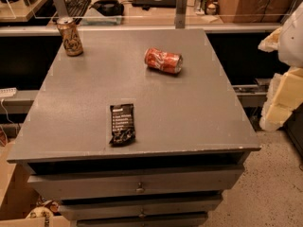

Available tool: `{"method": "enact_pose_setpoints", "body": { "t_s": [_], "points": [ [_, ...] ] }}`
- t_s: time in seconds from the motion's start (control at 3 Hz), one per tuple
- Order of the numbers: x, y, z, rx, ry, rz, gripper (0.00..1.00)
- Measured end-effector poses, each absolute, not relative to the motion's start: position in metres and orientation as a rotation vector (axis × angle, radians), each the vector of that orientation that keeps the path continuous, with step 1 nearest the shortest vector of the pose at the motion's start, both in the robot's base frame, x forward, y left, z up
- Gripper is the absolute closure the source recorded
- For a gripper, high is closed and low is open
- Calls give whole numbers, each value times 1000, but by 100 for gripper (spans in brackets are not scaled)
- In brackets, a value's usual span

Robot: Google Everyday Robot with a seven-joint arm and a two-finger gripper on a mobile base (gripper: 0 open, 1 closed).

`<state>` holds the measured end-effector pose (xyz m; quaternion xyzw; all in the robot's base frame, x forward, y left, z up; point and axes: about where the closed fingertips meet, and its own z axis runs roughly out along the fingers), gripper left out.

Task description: Place coke can upright

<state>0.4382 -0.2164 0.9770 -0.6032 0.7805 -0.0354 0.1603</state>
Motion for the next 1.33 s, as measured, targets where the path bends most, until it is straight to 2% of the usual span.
{"method": "enact_pose_setpoints", "body": {
  "t_s": [0.67, 1.33],
  "points": [
    [455, -203, 973, -1750, 2198, -117, 0],
    [575, -139, 932, -1762, 2155, -96, 0]
  ]
}}
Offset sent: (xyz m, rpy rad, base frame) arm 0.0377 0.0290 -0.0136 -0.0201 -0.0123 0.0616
